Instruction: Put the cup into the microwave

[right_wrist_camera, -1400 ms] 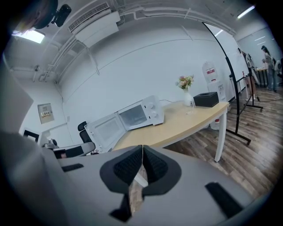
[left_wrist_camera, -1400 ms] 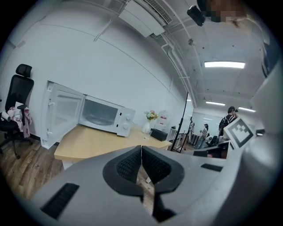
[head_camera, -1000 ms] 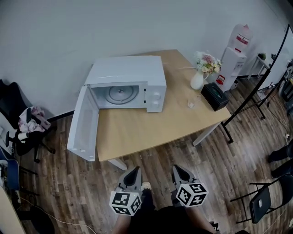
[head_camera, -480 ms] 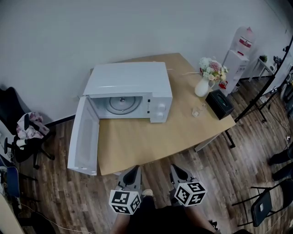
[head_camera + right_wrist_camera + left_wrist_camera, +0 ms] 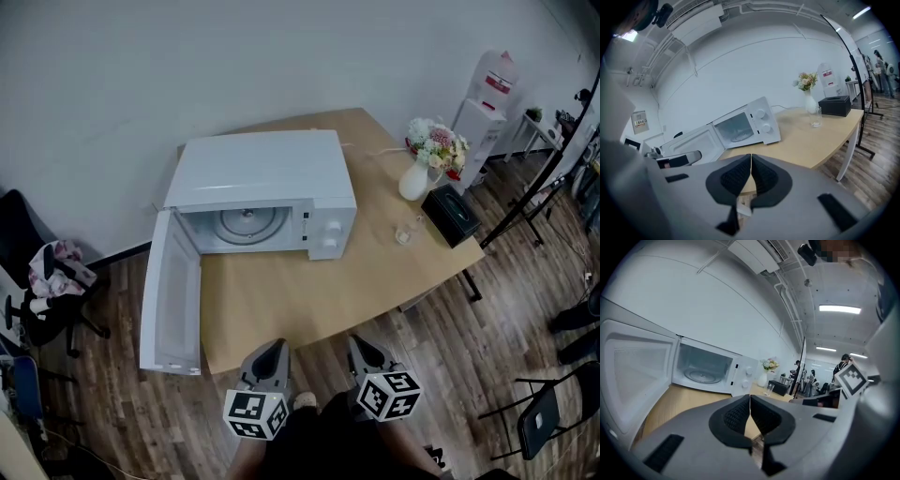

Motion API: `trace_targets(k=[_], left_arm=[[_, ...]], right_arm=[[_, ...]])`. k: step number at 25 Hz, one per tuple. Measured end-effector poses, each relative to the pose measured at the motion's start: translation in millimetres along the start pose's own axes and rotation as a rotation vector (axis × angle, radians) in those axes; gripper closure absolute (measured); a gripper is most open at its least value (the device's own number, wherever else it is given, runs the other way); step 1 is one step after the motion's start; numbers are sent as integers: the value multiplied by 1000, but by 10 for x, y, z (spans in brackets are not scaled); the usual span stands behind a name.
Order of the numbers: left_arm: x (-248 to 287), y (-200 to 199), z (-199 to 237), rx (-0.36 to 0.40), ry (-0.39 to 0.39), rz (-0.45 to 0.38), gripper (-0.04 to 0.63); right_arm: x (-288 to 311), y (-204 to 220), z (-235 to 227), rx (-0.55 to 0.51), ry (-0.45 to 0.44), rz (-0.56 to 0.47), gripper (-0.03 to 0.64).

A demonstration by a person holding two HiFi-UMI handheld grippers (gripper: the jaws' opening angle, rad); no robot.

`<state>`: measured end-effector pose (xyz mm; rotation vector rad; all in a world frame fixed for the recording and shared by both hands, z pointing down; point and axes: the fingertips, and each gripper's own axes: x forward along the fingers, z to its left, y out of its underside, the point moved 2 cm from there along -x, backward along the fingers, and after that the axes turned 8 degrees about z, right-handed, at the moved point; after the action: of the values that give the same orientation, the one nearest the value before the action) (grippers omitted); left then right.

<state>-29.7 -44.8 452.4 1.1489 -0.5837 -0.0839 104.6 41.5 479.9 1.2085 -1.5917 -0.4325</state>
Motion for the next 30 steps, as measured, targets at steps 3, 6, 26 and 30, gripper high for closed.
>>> trace_targets(k=[3, 6, 26, 30], left_arm=[[-22, 64, 23, -13, -1, 11, 589], [-33, 102, 38, -17, -4, 21, 589], [435, -47, -44, -26, 12, 32, 589], [668, -94, -138, -12, 44, 47, 591]], right_arm=[[-5, 67, -23, -3, 19, 20, 621], [-7, 105, -34, -3, 29, 30, 623], [197, -180, -398, 0, 44, 34, 621], [229, -303, -616, 2, 70, 21, 621]])
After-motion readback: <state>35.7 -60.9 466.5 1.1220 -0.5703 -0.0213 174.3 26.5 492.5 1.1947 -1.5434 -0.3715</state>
